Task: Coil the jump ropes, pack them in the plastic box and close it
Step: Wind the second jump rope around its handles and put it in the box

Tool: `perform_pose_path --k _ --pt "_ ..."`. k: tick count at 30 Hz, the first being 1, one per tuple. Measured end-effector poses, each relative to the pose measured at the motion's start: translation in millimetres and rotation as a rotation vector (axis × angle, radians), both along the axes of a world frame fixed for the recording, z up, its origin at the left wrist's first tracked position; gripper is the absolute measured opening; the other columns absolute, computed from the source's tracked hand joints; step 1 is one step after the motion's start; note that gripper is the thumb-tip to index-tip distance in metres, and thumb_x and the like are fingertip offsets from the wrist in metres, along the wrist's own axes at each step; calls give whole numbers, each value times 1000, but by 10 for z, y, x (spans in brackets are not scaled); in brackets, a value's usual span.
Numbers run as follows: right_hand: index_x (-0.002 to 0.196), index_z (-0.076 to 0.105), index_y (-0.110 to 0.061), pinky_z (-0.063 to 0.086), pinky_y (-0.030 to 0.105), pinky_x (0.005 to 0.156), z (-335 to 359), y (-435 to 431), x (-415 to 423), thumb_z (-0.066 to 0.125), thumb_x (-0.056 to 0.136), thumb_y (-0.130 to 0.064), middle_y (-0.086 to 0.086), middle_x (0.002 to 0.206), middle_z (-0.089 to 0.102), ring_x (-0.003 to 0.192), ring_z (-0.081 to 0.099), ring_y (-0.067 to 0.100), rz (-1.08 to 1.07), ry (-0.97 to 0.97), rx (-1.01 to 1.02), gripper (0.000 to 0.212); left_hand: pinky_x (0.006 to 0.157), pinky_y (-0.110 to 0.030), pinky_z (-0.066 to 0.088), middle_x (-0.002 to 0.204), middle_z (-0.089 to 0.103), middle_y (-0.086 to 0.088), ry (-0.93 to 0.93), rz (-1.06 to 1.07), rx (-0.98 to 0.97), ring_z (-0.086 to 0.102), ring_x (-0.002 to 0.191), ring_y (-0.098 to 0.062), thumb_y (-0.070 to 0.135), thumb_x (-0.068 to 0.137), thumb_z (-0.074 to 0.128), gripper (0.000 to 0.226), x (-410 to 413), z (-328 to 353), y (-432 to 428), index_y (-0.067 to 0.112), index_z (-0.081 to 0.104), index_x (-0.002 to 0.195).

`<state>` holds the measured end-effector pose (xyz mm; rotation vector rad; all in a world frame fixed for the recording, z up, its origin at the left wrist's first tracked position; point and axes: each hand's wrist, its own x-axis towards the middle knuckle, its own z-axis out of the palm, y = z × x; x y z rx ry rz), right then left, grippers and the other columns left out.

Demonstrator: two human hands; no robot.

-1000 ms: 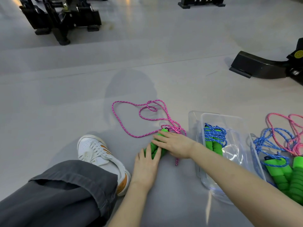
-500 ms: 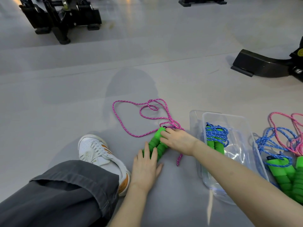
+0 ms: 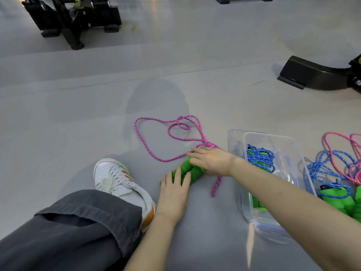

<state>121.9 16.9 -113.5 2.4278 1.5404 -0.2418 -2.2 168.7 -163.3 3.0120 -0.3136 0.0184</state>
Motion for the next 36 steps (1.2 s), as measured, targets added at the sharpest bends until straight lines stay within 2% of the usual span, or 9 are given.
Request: perform_pose_path --k 2,4,7,10,14,19,23,29,36 --pt "142 35 -11 23 40 112 0 -43 -14 50 91 -12 13 153 27 139 29 30 -32 -19 -55 54 73 -47 56 112 65 -19 73 -45 52 64 88 -41 7 59 59 59 76 40 2 11 45 116" --pt "146 31 -20 31 41 109 19 -81 -58 59 89 -23 17 150 32 134 36 33 -66 18 -58 63 82 -54 52 125 58 -23 114 -66 93 59 101 -49 6 74 40 53 124 129 4 7 47 126" --pt "137 48 -24 52 42 85 -34 -203 -37 77 73 -39 24 129 55 108 61 36 -58 7 -70 72 111 -60 13 157 0 -21 236 -139 242 8 139 -53 4 95 24 61 131 201 26 11 3 152" --pt "145 30 -30 45 47 96 -86 -227 -13 63 85 -40 25 138 45 118 51 39 -51 -5 -43 69 110 -63 4 156 -20 -14 291 -170 296 -10 140 -49 9 100 24 68 123 253 43 24 -20 148" --pt "149 8 -32 24 40 110 -66 -218 0 50 94 -38 15 144 32 132 32 30 -100 67 -33 70 109 -65 11 157 -20 -15 318 -179 322 -4 141 -49 12 101 24 66 157 269 61 26 -20 149" --pt "149 16 -14 32 38 105 3 -158 39 58 87 -44 10 138 40 125 39 28 -115 57 -58 80 110 -62 12 157 -16 -16 336 -159 313 0 142 -46 14 99 30 67 196 256 42 27 -10 151" --pt "141 40 -10 48 39 90 -49 -206 32 73 72 -47 15 116 57 105 57 33 -71 6 -50 84 111 -62 10 158 -13 -16 363 -153 320 -1 142 -46 11 99 29 63 215 275 35 27 -2 152" --pt "150 -1 -28 22 36 110 -72 -218 46 49 92 -39 15 149 24 135 28 29 -100 69 -68 77 108 -54 23 158 -8 -16 343 -173 313 14 139 -42 9 98 30 62 269 349 49 25 3 151" --pt "150 16 -16 29 39 101 -15 -210 -35 59 86 -28 17 133 41 122 39 32 -138 87 -44 78 107 -52 21 158 -4 -15 329 -203 298 15 139 -39 7 98 29 60 272 365 31 25 7 150"
